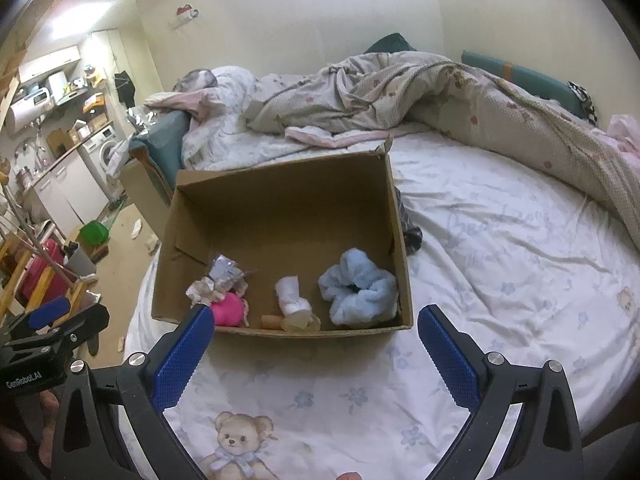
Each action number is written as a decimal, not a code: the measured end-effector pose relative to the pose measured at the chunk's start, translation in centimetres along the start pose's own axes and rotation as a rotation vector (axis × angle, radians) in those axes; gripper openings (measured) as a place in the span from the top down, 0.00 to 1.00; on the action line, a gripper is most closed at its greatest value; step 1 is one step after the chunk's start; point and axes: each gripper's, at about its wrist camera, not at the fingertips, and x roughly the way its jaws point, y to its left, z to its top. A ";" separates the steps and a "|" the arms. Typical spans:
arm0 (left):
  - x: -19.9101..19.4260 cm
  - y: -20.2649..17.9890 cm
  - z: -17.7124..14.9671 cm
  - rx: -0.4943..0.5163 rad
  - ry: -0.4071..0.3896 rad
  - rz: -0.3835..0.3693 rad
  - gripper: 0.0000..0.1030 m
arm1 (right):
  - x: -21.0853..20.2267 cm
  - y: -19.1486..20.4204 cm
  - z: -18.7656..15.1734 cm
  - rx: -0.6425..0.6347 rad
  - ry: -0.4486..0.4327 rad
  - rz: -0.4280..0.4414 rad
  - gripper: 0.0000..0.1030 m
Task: Organize soft objects
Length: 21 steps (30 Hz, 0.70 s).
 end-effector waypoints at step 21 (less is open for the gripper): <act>0.5 0.2 0.0 -0.011 0.003 -0.020 0.00 | 0.8 0.7 -0.5 -0.033 0.030 -0.016 0.00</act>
